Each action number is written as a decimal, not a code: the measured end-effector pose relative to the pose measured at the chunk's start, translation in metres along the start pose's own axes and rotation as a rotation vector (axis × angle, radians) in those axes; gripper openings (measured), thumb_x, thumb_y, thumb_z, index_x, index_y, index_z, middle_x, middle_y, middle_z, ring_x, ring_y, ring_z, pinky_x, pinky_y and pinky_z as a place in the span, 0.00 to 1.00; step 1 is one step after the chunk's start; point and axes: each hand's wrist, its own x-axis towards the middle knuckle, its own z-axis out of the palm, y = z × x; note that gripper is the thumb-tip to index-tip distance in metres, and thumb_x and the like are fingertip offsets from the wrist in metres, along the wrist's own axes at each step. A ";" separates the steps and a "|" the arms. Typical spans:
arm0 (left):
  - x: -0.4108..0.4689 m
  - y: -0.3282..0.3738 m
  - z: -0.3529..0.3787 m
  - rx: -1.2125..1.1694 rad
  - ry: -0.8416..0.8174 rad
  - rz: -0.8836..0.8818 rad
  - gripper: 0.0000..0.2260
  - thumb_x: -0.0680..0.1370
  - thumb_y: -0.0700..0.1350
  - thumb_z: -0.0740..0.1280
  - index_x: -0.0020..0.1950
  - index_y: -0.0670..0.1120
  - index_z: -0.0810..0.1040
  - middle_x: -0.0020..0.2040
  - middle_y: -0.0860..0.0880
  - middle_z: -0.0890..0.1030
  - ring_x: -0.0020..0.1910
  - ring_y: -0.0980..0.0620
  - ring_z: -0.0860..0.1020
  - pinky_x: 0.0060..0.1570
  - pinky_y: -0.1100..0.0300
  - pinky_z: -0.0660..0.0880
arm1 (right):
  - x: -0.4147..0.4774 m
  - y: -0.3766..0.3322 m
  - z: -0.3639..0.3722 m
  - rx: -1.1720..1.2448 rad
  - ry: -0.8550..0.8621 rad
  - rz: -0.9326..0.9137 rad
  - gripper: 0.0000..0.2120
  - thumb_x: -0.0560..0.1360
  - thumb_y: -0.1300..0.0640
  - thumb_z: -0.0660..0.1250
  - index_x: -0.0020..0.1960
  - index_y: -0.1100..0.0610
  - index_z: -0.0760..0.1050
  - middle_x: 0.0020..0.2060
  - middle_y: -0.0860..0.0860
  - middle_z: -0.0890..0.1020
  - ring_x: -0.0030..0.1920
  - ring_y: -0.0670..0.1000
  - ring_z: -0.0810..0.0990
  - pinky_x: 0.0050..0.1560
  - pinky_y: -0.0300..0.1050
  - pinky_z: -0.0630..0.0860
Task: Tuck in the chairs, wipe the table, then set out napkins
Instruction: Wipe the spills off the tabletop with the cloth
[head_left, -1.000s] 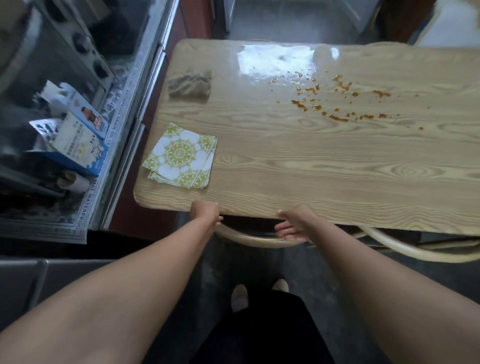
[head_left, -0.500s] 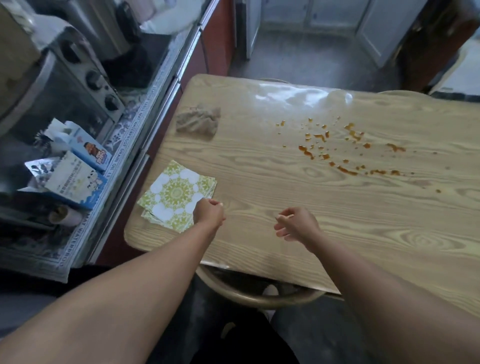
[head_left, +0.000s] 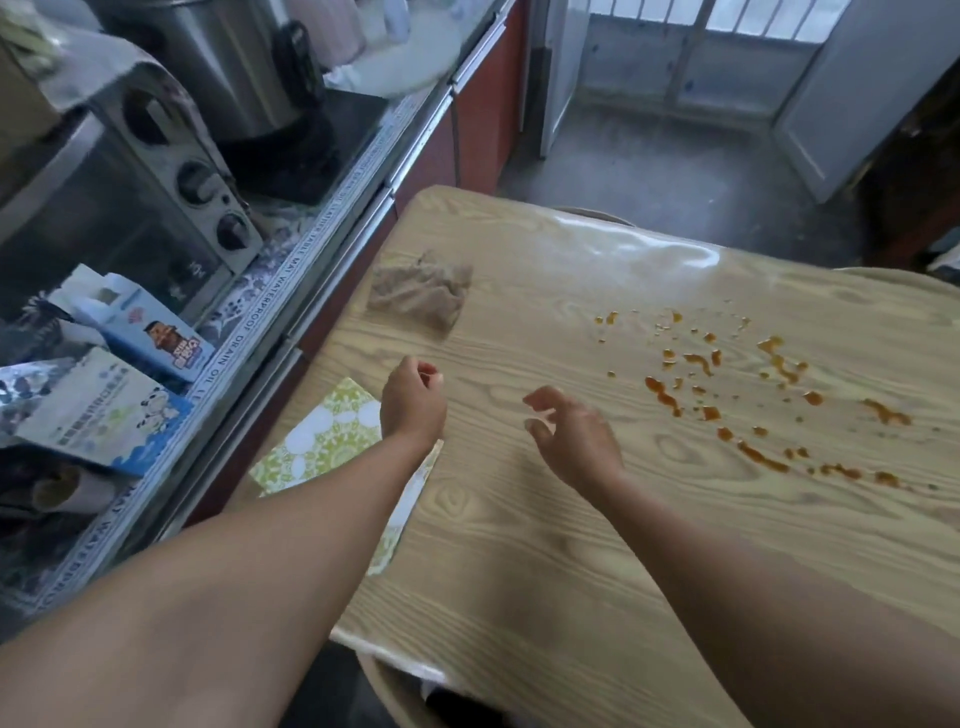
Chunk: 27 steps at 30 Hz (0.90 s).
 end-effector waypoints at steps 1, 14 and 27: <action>0.011 -0.002 0.004 -0.007 0.015 0.014 0.08 0.79 0.41 0.62 0.55 0.40 0.76 0.54 0.43 0.80 0.54 0.44 0.77 0.54 0.53 0.73 | 0.013 -0.004 0.004 -0.040 0.014 -0.052 0.13 0.76 0.54 0.67 0.60 0.48 0.76 0.57 0.47 0.80 0.59 0.51 0.77 0.58 0.45 0.72; 0.102 -0.030 0.058 -0.171 0.476 0.190 0.06 0.78 0.36 0.59 0.50 0.34 0.72 0.47 0.38 0.77 0.47 0.40 0.74 0.47 0.55 0.67 | 0.145 -0.050 0.071 -0.171 0.143 -0.361 0.21 0.77 0.63 0.61 0.67 0.48 0.72 0.71 0.44 0.70 0.72 0.49 0.64 0.69 0.45 0.64; 0.097 -0.026 0.062 0.369 0.303 0.408 0.10 0.78 0.49 0.58 0.50 0.46 0.75 0.49 0.44 0.77 0.47 0.42 0.75 0.45 0.48 0.69 | 0.188 -0.050 0.069 -0.336 0.344 -0.179 0.10 0.73 0.54 0.61 0.50 0.50 0.79 0.53 0.50 0.80 0.58 0.58 0.74 0.66 0.54 0.66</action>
